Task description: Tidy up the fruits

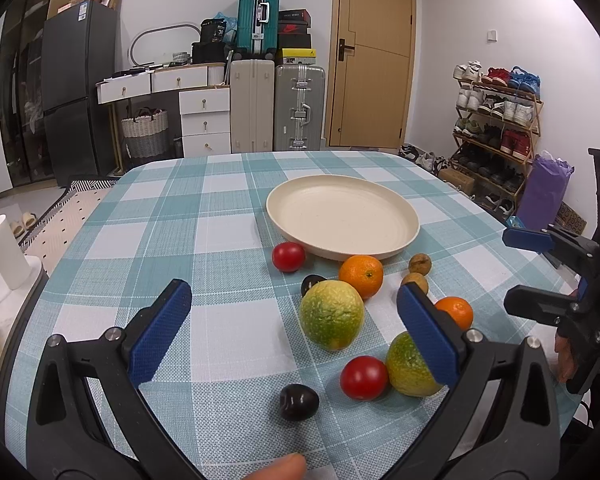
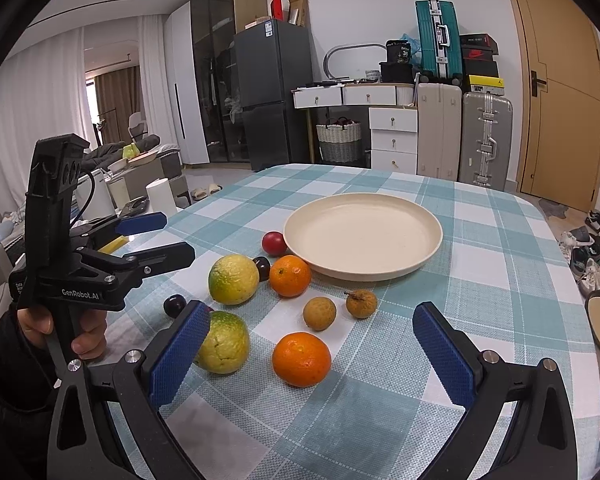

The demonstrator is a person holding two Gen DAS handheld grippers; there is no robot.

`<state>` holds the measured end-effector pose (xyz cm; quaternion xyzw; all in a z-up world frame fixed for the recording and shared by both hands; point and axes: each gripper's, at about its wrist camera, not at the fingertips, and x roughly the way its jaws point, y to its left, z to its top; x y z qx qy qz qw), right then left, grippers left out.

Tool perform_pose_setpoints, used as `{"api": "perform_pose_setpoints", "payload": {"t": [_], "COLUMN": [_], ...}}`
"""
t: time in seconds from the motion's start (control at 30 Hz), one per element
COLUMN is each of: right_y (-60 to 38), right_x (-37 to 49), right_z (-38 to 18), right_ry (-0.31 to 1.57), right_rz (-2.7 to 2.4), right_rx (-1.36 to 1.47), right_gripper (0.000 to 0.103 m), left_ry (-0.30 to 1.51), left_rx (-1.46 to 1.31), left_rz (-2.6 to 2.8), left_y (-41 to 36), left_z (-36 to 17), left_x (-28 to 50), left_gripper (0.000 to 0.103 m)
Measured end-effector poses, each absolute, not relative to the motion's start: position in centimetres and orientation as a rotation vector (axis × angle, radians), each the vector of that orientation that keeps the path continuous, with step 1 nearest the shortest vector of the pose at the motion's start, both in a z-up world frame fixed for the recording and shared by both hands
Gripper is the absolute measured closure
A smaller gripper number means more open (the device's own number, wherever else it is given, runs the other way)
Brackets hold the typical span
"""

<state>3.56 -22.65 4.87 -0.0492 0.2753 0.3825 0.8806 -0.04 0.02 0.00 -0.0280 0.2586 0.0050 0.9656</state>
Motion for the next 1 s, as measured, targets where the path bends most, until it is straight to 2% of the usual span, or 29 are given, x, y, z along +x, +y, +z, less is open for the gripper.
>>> {"api": "perform_pose_setpoints", "payload": {"t": [1.0], "right_y": [-22.57], "right_x": [3.68], "right_z": [4.81], "right_ry": [0.581], "right_rz": [0.786], "right_rx": [-0.111], "right_gripper": [0.000], "left_ry": [0.527], "left_rx": [-0.058], "left_rz": [0.009], "left_y": [0.02], "left_z": [-0.01], "left_x": [-0.01], "left_gripper": [0.001]}}
